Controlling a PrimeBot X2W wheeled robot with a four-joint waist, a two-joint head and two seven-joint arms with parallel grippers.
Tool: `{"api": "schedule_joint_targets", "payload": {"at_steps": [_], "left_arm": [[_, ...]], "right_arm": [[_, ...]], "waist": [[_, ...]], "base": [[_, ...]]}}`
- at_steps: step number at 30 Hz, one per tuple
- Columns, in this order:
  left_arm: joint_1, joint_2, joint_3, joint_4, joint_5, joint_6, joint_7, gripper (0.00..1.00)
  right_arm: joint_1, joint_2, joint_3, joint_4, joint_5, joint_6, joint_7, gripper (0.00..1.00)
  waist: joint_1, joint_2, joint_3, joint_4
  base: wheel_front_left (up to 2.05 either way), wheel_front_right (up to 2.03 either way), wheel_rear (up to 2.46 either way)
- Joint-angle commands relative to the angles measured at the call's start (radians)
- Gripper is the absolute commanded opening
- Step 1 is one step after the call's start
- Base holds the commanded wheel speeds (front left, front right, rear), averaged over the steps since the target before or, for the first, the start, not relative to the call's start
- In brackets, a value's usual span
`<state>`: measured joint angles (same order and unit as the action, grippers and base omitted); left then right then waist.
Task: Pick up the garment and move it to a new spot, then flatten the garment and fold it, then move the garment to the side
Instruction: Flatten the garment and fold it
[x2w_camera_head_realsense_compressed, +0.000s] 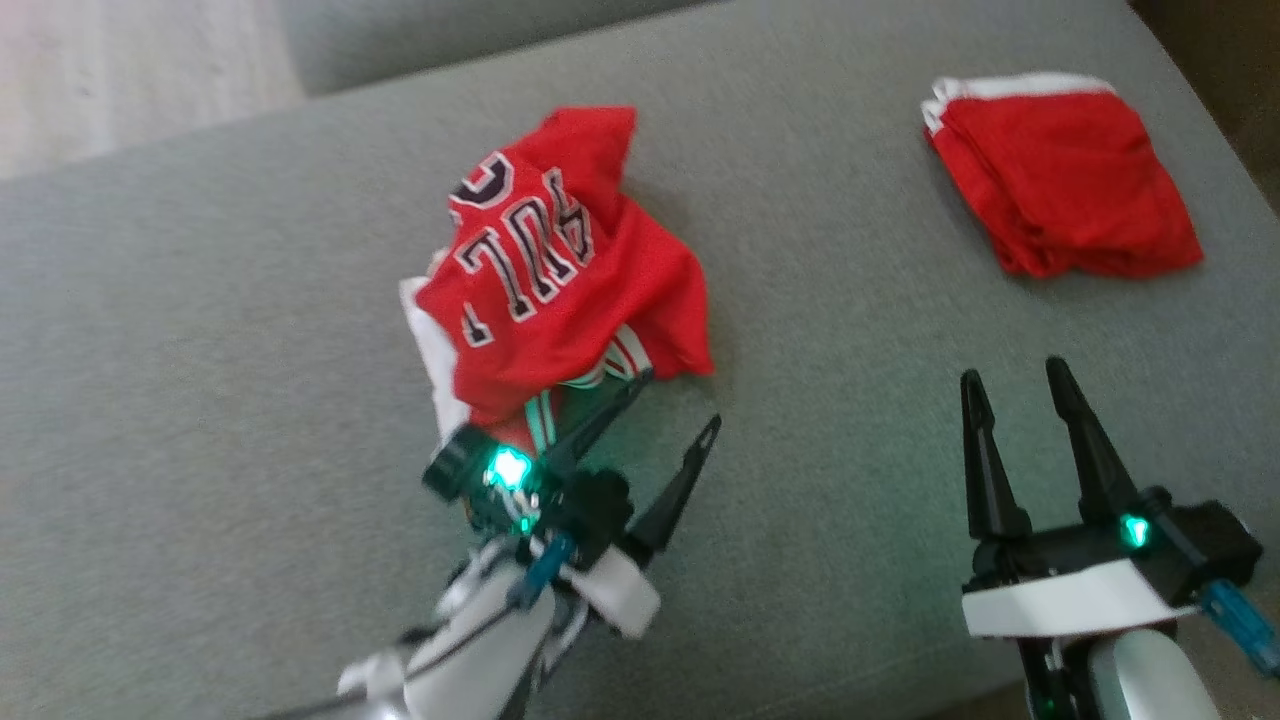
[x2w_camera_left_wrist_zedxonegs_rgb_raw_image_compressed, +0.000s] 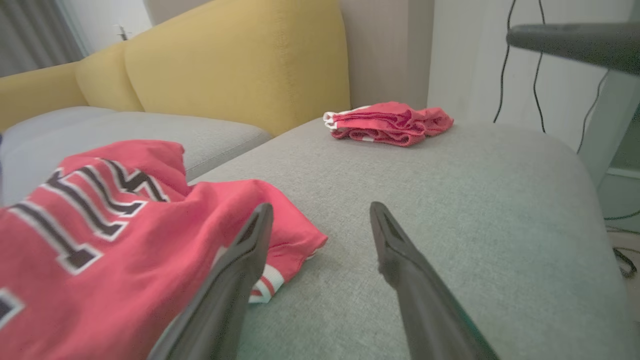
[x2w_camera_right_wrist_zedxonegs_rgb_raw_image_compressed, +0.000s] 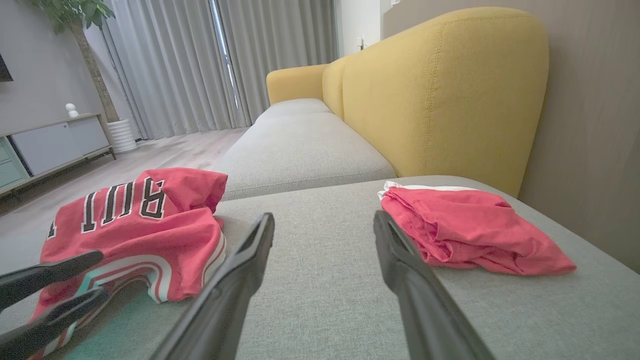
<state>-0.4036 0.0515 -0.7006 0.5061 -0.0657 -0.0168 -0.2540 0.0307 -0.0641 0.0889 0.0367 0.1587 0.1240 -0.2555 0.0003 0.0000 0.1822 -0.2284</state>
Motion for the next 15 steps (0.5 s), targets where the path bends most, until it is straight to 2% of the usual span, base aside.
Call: {"api": "schedule_joint_targets", "payload": {"at_steps": [1,8,11,13,14,15], "left_arm": [[-0.081,-0.001,0.010,0.014,0.009,0.012,-0.008,1.00],[-0.257,-0.001,-0.013,0.277,-0.023,0.056,-0.008,1.00],[-0.309,-0.001,-0.021,0.391,-0.061,0.051,0.003,1.00],[-0.325,-0.001,-0.019,0.451,-0.115,0.022,0.040,1.00],[-0.335,-0.001,-0.023,0.471,-0.135,0.010,0.050,0.91],[-0.343,-0.001,-0.028,0.485,-0.151,0.004,0.053,0.30]], "right_arm": [[-0.044,-0.015,0.027,-0.037,0.007,0.007,-0.006,1.00],[-0.091,-0.010,0.043,-0.039,0.016,0.007,-0.006,1.00],[-0.106,-0.007,0.050,-0.037,0.019,0.007,-0.006,1.00],[-0.113,-0.006,0.054,-0.036,0.021,0.007,-0.006,1.00],[-0.115,-0.005,0.053,-0.036,0.021,0.007,-0.006,1.00],[-0.116,-0.004,0.052,-0.036,0.021,0.007,-0.006,1.00]], "waist": [[-0.0003,0.0000,0.061,-0.050],[-0.0003,0.0000,0.139,-0.094],[-0.0003,0.0000,0.161,-0.113],[-0.0003,0.0000,0.168,-0.122],[-0.0003,0.0000,0.170,-0.124],[-0.0003,0.0000,0.170,-0.126]], "base": [[0.00,0.00,0.00],[0.00,0.00,0.00],[0.00,0.00,0.00],[0.00,0.00,0.00],[0.00,0.00,0.00],[0.00,0.00,0.00]]}}
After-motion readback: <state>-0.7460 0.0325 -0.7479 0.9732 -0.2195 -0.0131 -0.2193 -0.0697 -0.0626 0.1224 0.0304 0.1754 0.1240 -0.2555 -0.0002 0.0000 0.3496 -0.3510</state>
